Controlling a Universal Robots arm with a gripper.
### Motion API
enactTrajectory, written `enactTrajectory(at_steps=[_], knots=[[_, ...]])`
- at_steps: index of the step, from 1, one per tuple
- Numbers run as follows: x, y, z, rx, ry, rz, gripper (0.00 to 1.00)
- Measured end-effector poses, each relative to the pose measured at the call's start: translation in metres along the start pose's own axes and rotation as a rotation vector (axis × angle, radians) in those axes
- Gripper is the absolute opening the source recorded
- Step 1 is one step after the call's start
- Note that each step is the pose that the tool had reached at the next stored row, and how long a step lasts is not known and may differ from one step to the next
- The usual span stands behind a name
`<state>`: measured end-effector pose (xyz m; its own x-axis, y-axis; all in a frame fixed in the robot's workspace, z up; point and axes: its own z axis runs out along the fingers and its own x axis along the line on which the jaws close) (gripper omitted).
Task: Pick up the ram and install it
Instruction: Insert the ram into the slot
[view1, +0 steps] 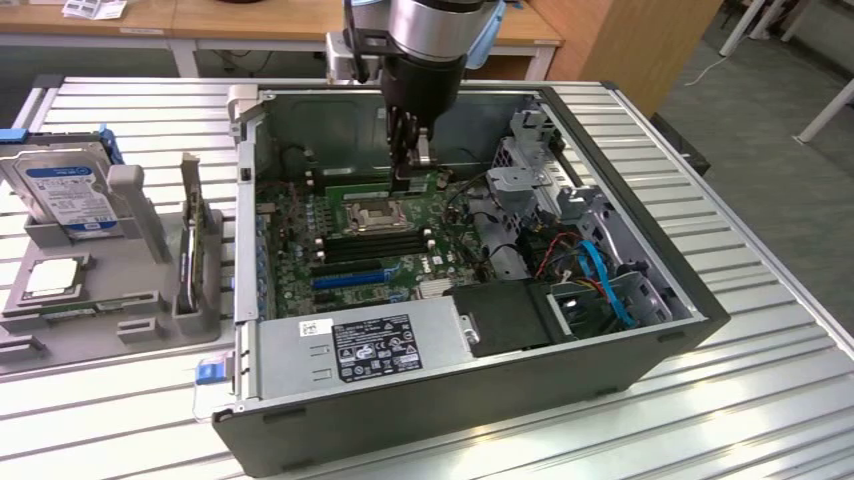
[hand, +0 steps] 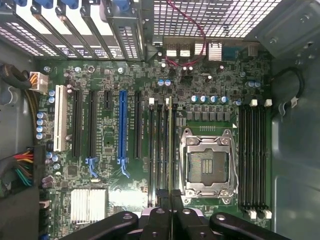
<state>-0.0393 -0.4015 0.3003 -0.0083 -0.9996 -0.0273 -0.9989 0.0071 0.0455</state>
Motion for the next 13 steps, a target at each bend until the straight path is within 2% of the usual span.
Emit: enactTrajectory(at_steps=[13], knots=[[0.0004,-0.0004,0.0094,0.0000,-0.0001,0.000,0.11]])
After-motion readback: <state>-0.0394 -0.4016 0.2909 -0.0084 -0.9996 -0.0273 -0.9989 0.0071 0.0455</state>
